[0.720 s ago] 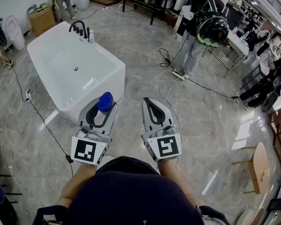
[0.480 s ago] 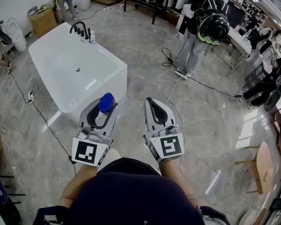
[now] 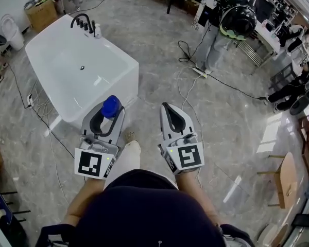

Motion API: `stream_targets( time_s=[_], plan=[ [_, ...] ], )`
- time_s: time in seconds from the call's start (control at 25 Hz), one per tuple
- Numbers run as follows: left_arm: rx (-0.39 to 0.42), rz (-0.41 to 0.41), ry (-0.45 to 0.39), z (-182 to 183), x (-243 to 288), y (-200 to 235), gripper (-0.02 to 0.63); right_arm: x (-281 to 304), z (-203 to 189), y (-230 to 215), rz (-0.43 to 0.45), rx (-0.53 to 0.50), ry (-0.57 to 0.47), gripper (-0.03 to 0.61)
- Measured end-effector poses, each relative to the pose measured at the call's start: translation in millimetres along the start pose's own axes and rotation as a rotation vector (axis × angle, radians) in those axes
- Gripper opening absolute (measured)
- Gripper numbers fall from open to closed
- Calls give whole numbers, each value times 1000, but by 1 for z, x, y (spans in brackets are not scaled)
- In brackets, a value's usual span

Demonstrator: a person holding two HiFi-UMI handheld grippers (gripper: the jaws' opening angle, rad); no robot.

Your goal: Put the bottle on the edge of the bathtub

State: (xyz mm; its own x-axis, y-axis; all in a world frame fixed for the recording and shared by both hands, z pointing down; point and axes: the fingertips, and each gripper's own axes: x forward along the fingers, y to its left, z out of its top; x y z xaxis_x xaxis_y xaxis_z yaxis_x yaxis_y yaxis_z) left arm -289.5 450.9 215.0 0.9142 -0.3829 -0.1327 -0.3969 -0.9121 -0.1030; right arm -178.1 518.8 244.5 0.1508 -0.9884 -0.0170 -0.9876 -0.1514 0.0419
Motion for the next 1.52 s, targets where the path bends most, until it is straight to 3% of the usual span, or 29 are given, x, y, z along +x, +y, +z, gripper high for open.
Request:
stream_targets(
  time_s=[0.16, 0.64, 1.08, 1.24, 1.52],
  plan=[
    [-26, 15, 5, -16, 33, 32, 150, 41, -5, -15, 7, -20, 7, 0],
    [11, 70, -5, -41, 163, 115, 150, 188, -2, -91, 56, -53, 9, 0],
    [-17, 73, 21, -65, 246, 167, 150, 290, -15, -132, 70, -21, 18, 0],
    [-19, 107, 25, -69, 262, 192, 150, 326, -17, -132, 113, -13, 29, 0],
    [-10, 236, 28, -79, 294, 244, 150, 410, -20, -134, 248, -27, 38, 0]
  ],
)
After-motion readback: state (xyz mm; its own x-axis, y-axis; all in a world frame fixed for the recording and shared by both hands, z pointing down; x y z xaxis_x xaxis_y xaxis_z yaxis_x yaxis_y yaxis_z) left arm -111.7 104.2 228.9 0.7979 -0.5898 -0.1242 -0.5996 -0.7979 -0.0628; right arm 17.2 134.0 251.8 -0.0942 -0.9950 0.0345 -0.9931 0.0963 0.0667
